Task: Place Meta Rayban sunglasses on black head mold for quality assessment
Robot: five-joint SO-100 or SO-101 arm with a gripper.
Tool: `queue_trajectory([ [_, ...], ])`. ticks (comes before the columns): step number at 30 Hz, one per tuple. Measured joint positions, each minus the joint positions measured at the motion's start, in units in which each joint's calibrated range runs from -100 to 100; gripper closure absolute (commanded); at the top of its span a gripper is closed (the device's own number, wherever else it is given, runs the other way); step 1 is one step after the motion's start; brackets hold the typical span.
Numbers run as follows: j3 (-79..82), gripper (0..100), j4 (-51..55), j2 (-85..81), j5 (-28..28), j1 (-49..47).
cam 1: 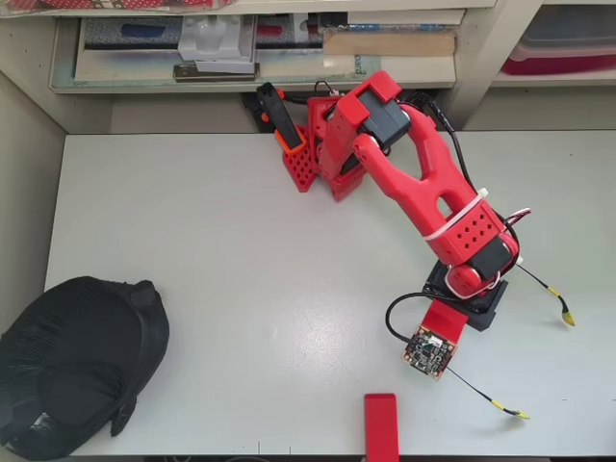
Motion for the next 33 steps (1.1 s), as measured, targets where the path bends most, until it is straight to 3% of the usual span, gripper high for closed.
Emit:
queue_trajectory([
  [3,0.0,55,0.0,0.0,0.0,0.0],
  [6,0.0,45,0.0,0.0,0.0,-0.6],
  [18,1.4,45,0.0,-0.1,4.3,-1.3],
  [29,-7.2,46,4.6,-0.1,26.3,2.9],
  [33,-11.4,46,7.4,-0.1,37.7,3.0],
])
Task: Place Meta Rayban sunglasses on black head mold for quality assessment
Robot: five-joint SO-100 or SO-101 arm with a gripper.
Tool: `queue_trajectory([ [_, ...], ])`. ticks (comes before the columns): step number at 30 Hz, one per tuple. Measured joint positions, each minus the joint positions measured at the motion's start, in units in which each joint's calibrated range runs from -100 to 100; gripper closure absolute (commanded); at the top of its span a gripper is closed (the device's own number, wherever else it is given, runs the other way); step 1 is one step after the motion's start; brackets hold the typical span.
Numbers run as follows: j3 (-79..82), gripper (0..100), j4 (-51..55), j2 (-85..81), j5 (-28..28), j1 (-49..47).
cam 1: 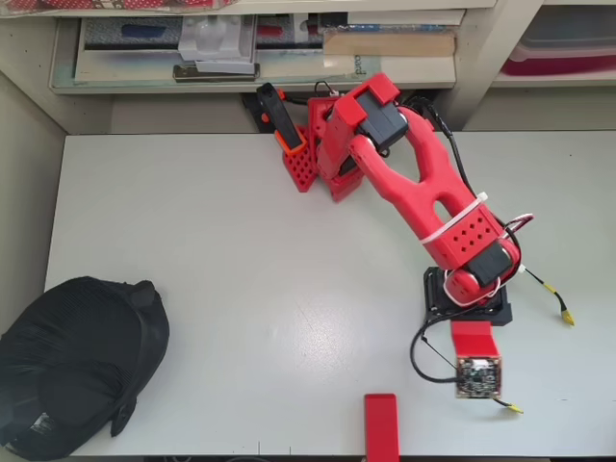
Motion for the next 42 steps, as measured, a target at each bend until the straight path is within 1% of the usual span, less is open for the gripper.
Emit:
queue_trajectory([
  [4,-4.5,45,0.7,0.0,16.7,0.3],
  [8,-10.0,44,0.7,0.0,35.6,0.3],
  [11,-11.5,45,0.7,0.0,49.8,0.3],
  [15,-11.5,46,0.7,0.0,68.8,-1.0],
  [18,-8.5,46,0.7,0.0,82.7,-2.9],
  [19,-6.8,46,0.7,0.0,86.9,-3.4],
  [21,-3.8,46,0.7,0.0,92.9,-4.2],
  [23,-1.4,46,0.7,0.0,96.8,-5.4],
  [25,0.8,46,0.7,-0.2,98.9,-6.8],
  [30,7.1,46,0.6,-5.0,100.5,-9.4],
  [32,9.5,46,0.6,-7.7,100.6,-9.1],
  [38,14.0,46,-1.1,-11.8,100.4,-3.6],
  [42,14.9,46,-4.4,-11.8,96.5,-1.7],
])
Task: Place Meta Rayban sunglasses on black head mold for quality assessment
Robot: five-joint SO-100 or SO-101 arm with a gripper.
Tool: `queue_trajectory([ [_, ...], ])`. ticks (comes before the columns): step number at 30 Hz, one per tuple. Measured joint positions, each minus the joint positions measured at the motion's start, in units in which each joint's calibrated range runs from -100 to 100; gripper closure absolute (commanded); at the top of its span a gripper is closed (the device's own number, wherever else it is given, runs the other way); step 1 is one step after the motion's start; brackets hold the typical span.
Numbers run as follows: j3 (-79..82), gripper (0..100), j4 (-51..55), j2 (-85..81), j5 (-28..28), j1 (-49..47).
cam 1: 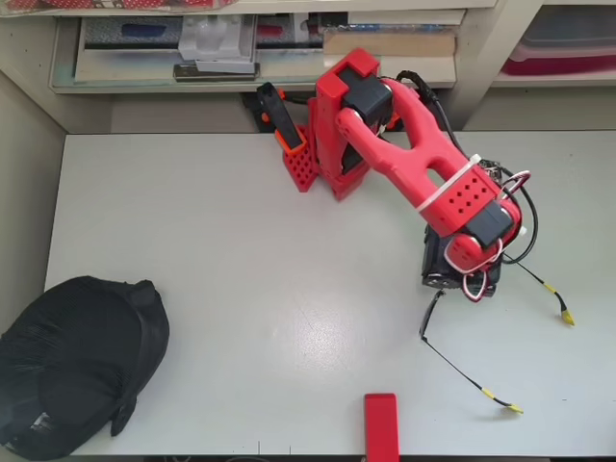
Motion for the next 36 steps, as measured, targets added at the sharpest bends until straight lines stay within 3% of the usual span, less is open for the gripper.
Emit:
queue_trajectory([
  [6,0.1,46,-5.7,1.1,-9.3,-0.4],
  [12,0.1,46,-9.6,5.5,-14.1,-0.3],
  [36,7.7,46,-10.1,6.9,-14.8,-1.4],
])
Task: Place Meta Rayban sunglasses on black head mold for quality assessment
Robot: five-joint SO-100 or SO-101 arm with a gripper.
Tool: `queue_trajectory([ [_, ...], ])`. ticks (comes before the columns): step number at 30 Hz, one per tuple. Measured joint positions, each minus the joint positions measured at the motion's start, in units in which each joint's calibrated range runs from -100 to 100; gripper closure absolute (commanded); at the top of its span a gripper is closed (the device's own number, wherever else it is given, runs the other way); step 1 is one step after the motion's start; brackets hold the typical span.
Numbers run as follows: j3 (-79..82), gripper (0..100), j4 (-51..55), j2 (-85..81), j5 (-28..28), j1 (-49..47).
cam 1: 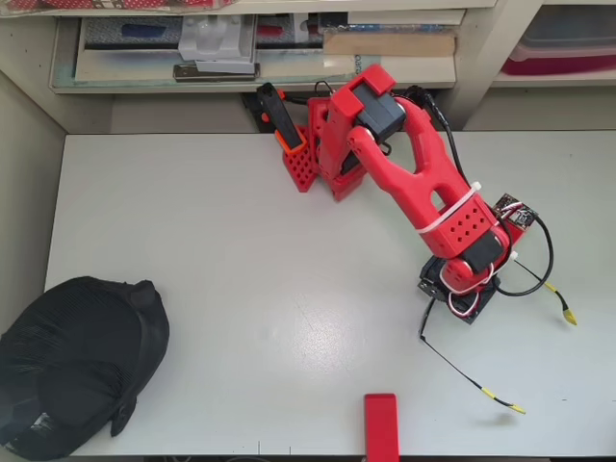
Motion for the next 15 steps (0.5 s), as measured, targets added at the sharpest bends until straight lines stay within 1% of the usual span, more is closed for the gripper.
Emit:
queue_trajectory([
  [15,1.0,45,0.0,-6.1,0.0,-2.0],
])
